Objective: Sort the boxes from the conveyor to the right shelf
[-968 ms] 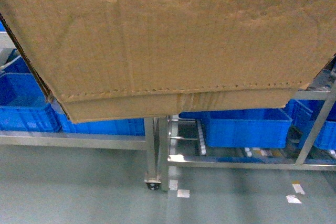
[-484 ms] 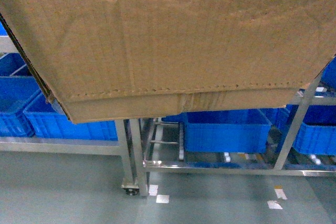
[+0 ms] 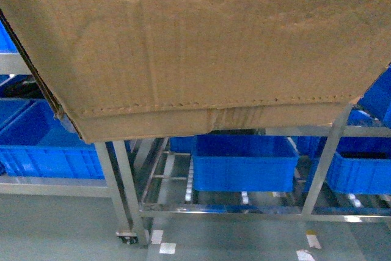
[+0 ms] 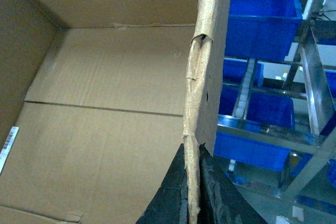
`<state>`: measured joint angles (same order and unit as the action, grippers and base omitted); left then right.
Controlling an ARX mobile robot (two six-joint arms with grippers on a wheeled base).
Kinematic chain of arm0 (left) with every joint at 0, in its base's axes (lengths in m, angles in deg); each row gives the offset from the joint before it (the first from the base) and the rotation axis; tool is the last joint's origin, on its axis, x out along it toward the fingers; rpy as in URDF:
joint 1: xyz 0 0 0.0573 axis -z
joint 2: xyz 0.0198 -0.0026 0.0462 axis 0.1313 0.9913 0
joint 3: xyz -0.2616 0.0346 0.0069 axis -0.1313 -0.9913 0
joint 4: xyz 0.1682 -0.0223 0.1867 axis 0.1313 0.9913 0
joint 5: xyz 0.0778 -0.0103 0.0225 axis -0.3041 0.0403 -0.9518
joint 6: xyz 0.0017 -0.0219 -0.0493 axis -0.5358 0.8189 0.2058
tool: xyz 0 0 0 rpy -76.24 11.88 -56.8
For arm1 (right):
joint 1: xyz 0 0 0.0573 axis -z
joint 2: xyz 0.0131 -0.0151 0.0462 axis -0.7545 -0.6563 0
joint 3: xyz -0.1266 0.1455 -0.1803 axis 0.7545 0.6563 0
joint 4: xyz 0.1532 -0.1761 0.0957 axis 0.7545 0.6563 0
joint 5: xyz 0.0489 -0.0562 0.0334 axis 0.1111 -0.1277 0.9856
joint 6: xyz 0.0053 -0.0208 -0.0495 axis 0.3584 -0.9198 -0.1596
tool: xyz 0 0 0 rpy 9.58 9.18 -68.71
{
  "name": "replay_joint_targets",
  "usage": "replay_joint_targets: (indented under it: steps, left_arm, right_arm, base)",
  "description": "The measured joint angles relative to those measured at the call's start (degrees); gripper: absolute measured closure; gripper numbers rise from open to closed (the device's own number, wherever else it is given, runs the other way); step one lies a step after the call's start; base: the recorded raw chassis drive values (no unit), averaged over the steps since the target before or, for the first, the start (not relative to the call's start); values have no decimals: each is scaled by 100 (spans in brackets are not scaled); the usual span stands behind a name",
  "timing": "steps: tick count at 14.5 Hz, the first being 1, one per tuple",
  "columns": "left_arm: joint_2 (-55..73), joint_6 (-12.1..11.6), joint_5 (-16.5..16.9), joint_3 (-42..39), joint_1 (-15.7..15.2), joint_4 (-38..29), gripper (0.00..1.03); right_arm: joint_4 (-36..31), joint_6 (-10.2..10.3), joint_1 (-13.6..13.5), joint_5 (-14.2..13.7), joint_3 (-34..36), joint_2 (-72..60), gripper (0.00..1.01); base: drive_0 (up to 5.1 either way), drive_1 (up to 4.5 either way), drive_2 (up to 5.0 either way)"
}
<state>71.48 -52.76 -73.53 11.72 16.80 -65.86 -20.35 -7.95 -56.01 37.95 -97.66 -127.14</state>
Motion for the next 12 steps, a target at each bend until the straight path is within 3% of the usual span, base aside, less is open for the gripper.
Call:
replay_joint_targets:
  steps: [12]
  left_arm:
    - [0,0,0,0,4,17,100]
  right_arm:
    - [11,2,-7,7,2,13,99]
  base:
    - [3,3,3]
